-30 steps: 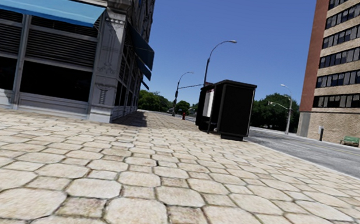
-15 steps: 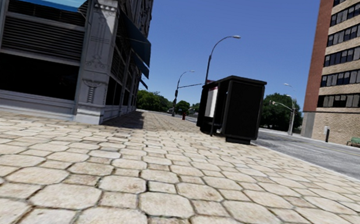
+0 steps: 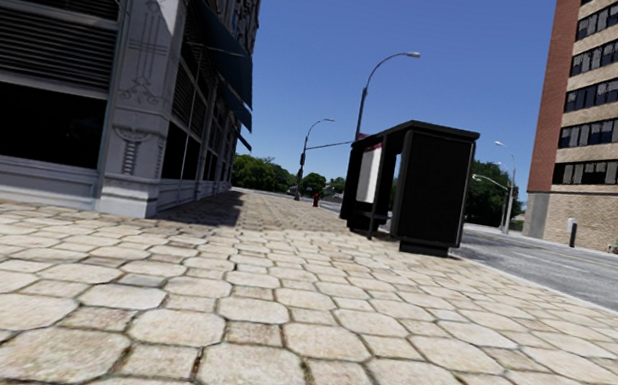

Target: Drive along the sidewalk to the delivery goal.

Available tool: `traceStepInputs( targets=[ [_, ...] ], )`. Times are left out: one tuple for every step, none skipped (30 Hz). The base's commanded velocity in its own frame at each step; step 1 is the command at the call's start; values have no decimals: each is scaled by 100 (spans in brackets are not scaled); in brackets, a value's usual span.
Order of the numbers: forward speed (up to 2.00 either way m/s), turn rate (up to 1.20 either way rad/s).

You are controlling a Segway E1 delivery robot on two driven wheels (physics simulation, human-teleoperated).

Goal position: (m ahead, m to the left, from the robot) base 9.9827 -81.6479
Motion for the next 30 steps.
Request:
traceStepInputs(
  targets=[
    [200,0],
    [200,0],
    [200,0],
    [200,0],
    [200,0],
    [200,0],
    [200,0],
    [200,0],
    [200,0],
    [200,0],
    [200,0],
    [200,0],
    [200,0],
    [200,0],
    [200,0],
    [200,0],
    [200,0],
    [200,0],
    [200,0],
    [200,0],
    [200,0],
    [200,0],
    [200,0],
    [200,0],
    [200,0],
    [200,0],
    [200,0],
    [200,0],
    [200,0],
    [200,0]
  ],
)
